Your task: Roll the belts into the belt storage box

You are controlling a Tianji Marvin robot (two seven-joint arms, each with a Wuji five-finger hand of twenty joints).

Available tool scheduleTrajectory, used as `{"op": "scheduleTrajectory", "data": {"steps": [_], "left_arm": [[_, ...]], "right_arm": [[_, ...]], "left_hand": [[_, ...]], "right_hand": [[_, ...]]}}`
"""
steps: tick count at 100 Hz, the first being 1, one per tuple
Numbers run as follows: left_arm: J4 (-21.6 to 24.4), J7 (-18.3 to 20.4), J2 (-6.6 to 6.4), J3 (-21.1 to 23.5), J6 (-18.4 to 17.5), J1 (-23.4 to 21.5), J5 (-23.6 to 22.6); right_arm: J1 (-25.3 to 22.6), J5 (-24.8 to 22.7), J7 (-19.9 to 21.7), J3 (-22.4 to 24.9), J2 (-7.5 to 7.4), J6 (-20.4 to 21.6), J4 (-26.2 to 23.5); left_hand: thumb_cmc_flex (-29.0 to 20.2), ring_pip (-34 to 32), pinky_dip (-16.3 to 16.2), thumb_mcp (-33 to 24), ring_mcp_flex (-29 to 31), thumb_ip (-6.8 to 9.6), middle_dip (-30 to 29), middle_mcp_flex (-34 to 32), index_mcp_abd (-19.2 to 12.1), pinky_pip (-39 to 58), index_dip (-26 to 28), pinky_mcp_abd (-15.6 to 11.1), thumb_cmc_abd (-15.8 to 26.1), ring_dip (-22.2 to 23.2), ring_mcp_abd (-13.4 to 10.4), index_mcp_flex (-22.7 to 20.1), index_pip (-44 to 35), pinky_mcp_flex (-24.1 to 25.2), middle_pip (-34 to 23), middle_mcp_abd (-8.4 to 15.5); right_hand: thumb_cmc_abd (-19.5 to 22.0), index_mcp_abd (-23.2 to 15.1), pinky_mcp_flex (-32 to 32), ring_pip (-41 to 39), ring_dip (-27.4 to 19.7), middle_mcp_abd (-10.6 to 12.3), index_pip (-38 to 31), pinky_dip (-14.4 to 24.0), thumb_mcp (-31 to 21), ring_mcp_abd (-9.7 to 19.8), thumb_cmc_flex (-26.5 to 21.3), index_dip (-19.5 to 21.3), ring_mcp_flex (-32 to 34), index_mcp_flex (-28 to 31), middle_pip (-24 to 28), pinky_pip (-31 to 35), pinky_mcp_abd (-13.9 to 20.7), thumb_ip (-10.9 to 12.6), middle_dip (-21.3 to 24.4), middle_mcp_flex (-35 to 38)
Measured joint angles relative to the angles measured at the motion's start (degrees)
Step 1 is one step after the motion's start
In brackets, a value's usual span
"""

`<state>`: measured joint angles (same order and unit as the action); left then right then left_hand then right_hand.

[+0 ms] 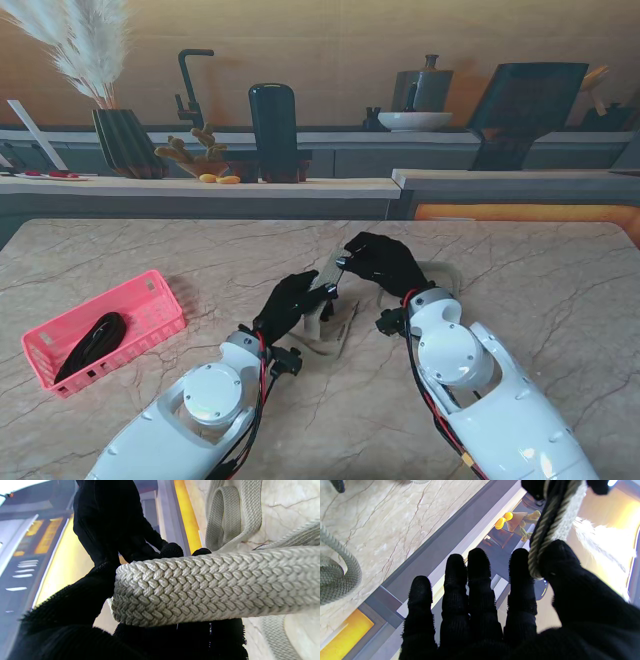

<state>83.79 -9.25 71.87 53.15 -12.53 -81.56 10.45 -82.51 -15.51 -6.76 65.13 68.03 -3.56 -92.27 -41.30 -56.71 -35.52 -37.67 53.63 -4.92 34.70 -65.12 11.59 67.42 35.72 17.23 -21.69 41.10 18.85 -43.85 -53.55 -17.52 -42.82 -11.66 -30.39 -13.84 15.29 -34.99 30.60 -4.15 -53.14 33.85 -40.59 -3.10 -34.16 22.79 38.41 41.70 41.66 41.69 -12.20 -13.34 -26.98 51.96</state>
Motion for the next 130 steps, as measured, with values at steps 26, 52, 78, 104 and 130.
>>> {"op": "scheduleTrajectory", "data": {"steps": [26, 52, 78, 104, 130], "left_arm": [[3.1, -2.1, 1.07, 1.1, 5.4, -2.1, 5.5], [4.3, -4.8, 1.67, 1.2, 6.8, -2.7, 4.5], [7.1, -4.5, 1.70, 1.9, 8.7, -4.1, 8.0], [8.9, -7.0, 2.36, 2.0, 12.6, -4.9, 10.5], [8.9, -8.6, 3.44, 1.9, 15.0, -4.4, 14.5]], "right_arm": [[1.9, -11.9, -1.4, -0.8, -1.04, 7.4, 4.1], [3.9, -23.6, -7.0, -1.8, -2.48, 15.1, 8.5], [6.0, -35.0, -16.8, -3.3, -3.33, 21.8, 13.2], [7.1, -38.7, -21.8, -4.3, -3.77, 24.1, 14.9], [8.5, -39.1, -23.4, -6.2, -3.89, 26.2, 16.2]], "left_hand": [[1.6, -1.4, 0.0, -2.6, 0.5, 0.98, 0.1, 0.0, 1.1, 1.4, 0.1, -0.1, -1.3, 0.0, 0.4, -1.6, -3.4, 0.6, -1.8, -0.1], [1.2, -1.4, 0.0, -2.6, 0.5, 1.54, 0.1, 0.0, 1.1, 1.5, -1.4, -0.2, -1.2, 0.0, 0.4, -1.7, -4.7, 0.7, -1.8, -0.2], [1.2, -2.2, -0.6, -2.6, 1.4, 1.55, -1.1, -0.6, 1.1, 2.5, -2.1, -0.2, -1.2, -0.9, 0.4, -1.7, -5.6, 0.0, -2.4, -0.2], [0.5, -3.5, -0.9, 1.0, 2.0, 1.48, -3.4, -1.3, 1.5, 3.5, -4.3, -0.2, 2.7, -3.9, 0.5, -1.7, -5.6, -0.4, -3.2, -0.5], [-1.2, -4.1, -1.2, 7.7, 2.0, 1.51, -4.4, -1.3, 2.1, 3.6, -4.3, -0.2, 8.3, -4.9, 0.8, -3.0, -5.7, -0.4, -3.2, -1.1]], "right_hand": [[1.0, 1.9, -2.1, 1.1, 0.0, -2.0, 2.0, -0.5, -2.1, -0.7, 4.1, -0.9, -2.7, -7.1, -2.3, 0.0, -0.1, 0.8, 1.4, -6.8], [2.3, 5.9, -3.6, 2.8, -0.7, -3.0, 13.3, -0.6, -8.1, -1.0, 7.2, 8.0, -6.3, -15.6, -3.7, 0.0, -0.1, 6.9, 2.6, -18.0], [-6.3, 5.3, -4.3, 1.9, -2.3, -2.1, 10.8, -2.0, -13.8, -0.9, 7.1, 6.6, -7.6, -26.7, -3.5, 2.1, -0.1, 7.1, 5.8, -26.1], [-6.3, -8.2, -6.0, 0.0, -2.9, -2.1, 1.3, -4.8, -15.9, -0.9, 6.6, 6.6, -9.2, -33.8, -0.7, 6.7, -0.1, 7.1, 6.2, -28.9], [-6.2, -9.8, -6.5, -1.8, -2.9, -2.1, -1.3, -5.5, -17.0, -0.4, 6.6, 6.5, -9.7, -33.8, 1.4, 8.6, 0.7, 7.1, 6.2, -31.4]]}}
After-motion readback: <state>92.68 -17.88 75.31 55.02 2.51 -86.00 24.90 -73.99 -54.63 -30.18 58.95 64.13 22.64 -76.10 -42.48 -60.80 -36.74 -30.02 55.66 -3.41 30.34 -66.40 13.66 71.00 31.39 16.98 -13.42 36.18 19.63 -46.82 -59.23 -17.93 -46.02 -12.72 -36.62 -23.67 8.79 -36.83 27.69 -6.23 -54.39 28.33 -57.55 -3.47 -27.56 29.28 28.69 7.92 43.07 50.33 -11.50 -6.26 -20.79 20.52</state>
